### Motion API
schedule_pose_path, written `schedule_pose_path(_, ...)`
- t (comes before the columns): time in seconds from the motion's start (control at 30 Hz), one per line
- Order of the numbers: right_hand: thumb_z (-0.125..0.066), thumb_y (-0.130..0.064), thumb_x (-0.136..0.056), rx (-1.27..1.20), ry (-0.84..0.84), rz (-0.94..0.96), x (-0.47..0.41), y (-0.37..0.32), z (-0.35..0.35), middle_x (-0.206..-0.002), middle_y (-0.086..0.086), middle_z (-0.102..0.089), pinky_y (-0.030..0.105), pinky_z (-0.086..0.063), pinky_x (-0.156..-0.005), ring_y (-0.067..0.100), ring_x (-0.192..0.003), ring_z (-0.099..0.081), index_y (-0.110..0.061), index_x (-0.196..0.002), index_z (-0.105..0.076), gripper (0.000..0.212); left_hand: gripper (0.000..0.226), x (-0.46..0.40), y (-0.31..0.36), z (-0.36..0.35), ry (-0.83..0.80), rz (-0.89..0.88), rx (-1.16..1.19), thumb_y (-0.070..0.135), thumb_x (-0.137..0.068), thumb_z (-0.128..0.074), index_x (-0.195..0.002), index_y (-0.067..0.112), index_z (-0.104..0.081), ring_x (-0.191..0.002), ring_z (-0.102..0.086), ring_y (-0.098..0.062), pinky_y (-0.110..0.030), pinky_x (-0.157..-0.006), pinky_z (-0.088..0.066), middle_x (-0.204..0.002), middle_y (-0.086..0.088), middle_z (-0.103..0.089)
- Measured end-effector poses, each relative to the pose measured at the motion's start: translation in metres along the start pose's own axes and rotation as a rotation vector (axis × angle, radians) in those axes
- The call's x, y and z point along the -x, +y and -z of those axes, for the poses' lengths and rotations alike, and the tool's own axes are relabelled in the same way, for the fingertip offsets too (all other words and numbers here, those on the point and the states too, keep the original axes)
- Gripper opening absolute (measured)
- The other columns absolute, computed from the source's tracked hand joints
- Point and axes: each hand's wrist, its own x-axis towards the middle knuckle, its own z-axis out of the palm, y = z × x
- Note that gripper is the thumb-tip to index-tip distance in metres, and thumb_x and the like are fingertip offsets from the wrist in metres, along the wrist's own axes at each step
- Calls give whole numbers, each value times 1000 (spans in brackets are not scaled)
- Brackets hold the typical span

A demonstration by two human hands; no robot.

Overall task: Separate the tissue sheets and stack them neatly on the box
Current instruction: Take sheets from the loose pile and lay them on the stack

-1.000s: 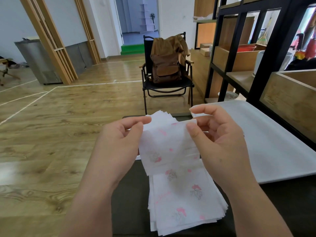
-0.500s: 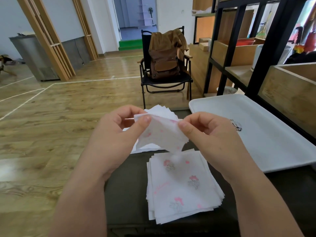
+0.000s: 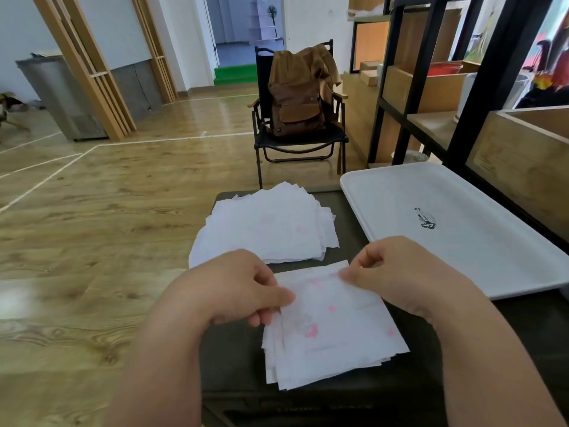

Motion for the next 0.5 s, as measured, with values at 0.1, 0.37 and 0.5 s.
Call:
schedule_pose_path(0.1, -77, -48, -75, 7, 111, 6, -4, 2, -2, -68, -9, -64, 17, -39, -45, 6, -64, -60, -26, -71, -66, 25, 39, -13, -8, 1, 241, 30, 43, 60, -81, -66, -65, 25, -64, -50, -58, -1, -21, -53, -42, -61, 11, -69)
schedule_pose_path(0.37, -71, -54, -77, -97, 332, 88, -7, -3, -4, -65, -8, -65, 18, -35, -50, 5, -62, -60, -30, -71, -63, 26, 56, -71, -26, -24, 495, -173, -63, 34, -95, -60, -146, 33, -36, -126, -44, -8, -19, -93, -31, -136, 16, -48)
schedule_pose_path(0.5, -71, -51, -79, -131, 299, 120, -6, -5, -8, -70, -6, -65, 21, -37, -53, 7, -63, -58, -29, -73, -64, 24, 58, -81, -28, -30, 485, -165, -135, 37, -96, -59, -149, 31, -36, -129, -47, -16, -27, -101, -34, -144, 8, -49)
